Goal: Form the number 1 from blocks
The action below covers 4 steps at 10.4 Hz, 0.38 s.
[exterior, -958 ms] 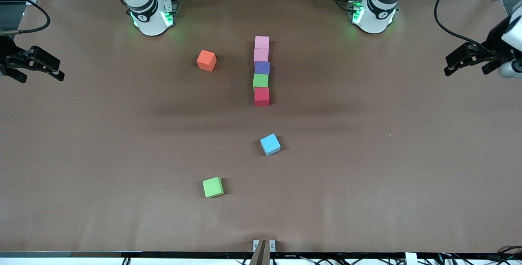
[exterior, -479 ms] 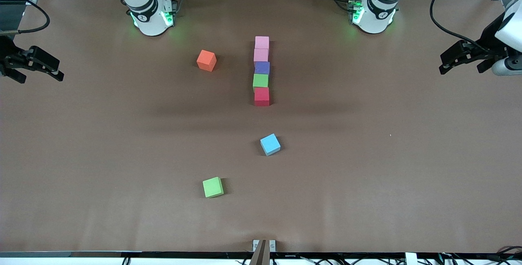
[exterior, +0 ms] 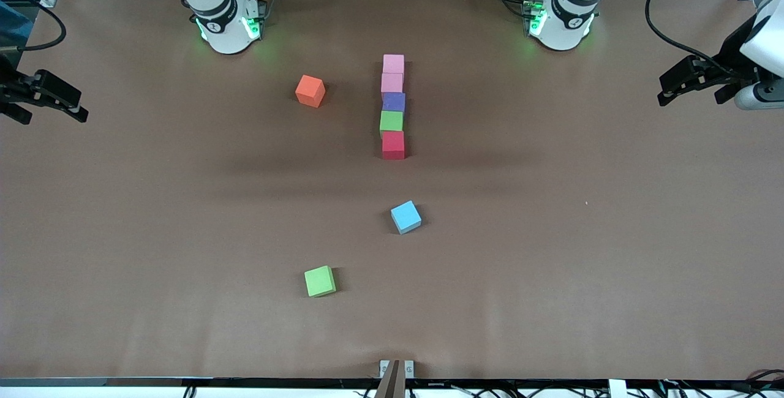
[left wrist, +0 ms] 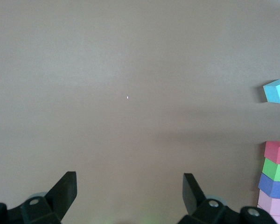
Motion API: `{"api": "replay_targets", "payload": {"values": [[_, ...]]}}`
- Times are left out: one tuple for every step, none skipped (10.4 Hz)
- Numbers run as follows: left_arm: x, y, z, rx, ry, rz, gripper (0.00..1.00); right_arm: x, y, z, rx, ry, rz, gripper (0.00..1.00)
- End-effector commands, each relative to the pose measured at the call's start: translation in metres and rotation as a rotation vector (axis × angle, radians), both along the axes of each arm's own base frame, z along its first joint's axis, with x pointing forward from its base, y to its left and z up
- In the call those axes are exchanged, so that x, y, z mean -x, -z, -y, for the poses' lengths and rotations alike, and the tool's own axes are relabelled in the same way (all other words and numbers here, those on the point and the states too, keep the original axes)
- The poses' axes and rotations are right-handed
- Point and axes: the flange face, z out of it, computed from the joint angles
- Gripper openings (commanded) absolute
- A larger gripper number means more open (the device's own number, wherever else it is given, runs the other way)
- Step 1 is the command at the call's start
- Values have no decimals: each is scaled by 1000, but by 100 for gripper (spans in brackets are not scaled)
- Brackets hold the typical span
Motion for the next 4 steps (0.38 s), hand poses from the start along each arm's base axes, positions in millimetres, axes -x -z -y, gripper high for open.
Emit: {"api": "replay_targets", "payload": {"values": [[13,-16,-2,-22,1,8,100,0,2,7,1,1,-7,100],[15,-17,-4,-24,-2,2,100,0,2,10,-2,6,-7,100],[15,-18,-5,-39,-2,5,100,1,2,12,-3,6,-8,100],[16,-19,-5,-53,1,6,100,1,1,13,-5,7,-8,100]]}}
